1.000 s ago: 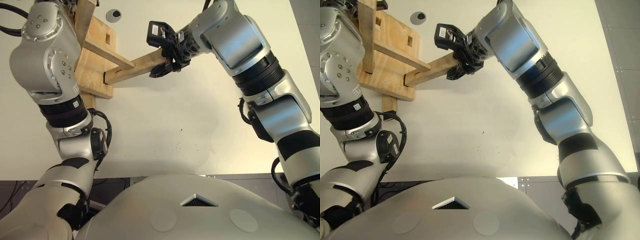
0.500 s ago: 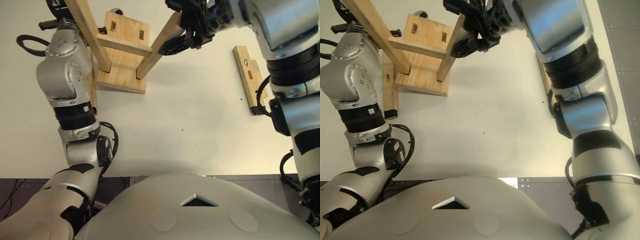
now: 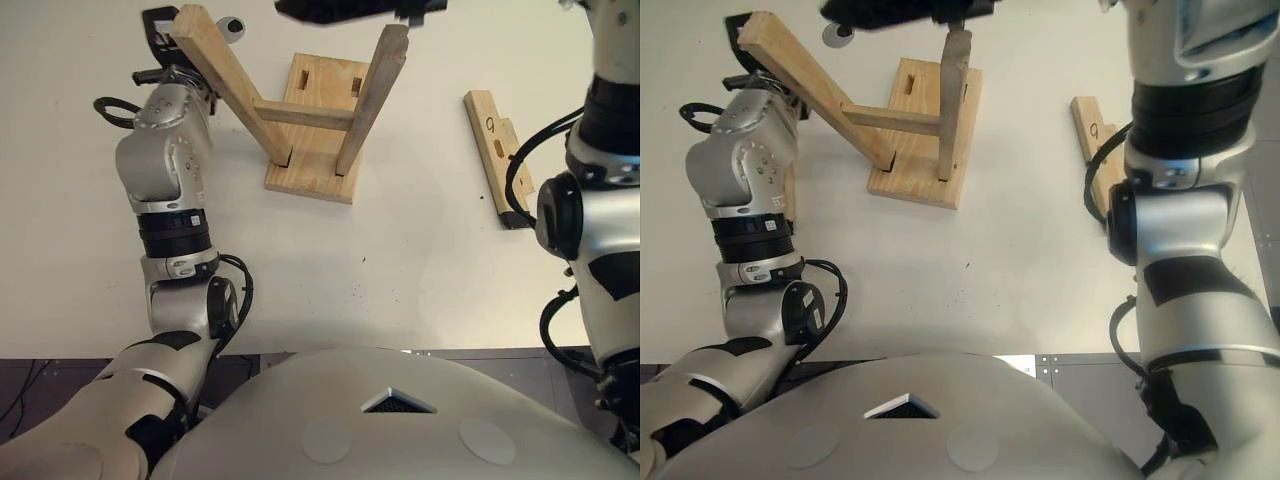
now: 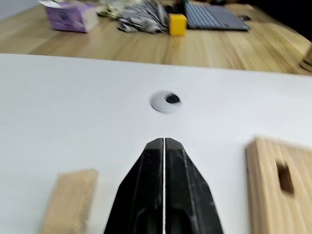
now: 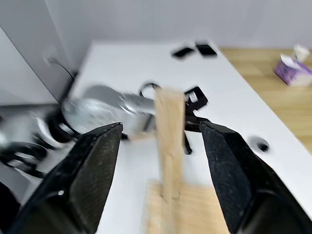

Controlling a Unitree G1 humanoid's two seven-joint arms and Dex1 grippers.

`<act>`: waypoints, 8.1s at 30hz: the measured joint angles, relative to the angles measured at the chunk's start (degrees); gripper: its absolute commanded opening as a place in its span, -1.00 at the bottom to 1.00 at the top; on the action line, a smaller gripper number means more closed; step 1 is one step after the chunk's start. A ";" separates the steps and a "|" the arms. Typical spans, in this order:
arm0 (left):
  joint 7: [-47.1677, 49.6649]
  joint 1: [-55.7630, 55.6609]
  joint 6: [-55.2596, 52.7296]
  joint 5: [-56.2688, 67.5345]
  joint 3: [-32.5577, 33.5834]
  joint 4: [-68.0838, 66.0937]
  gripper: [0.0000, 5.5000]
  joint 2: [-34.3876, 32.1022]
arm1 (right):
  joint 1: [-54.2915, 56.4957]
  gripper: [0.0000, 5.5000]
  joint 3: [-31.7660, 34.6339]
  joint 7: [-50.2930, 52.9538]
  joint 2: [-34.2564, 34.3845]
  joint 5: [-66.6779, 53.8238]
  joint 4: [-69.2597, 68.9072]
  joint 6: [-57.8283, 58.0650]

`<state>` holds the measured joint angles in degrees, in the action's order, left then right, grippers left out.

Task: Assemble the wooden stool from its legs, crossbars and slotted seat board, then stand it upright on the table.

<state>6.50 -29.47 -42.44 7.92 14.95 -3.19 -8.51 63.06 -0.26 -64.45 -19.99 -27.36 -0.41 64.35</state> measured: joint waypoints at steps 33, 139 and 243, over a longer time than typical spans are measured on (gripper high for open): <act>-8.84 -0.27 6.72 -9.98 -16.30 -14.37 -1.00 -3.15 | -28.80 -1.00 -33.60 21.51 6.61 32.34 -3.30 -20.20; -28.11 21.46 2.81 11.43 -3.50 18.07 -1.00 -12.21 | -55.94 -0.52 3.65 22.04 -25.30 20.88 5.59 -19.08; -13.85 21.25 8.69 35.45 16.65 5.92 -0.86 -14.50 | -27.94 -1.00 11.16 58.98 1.25 23.43 -2.75 -54.23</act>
<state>-7.35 -8.22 -33.75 43.37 31.60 2.73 -23.01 35.12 10.91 -5.48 -18.74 -3.94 -3.16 10.12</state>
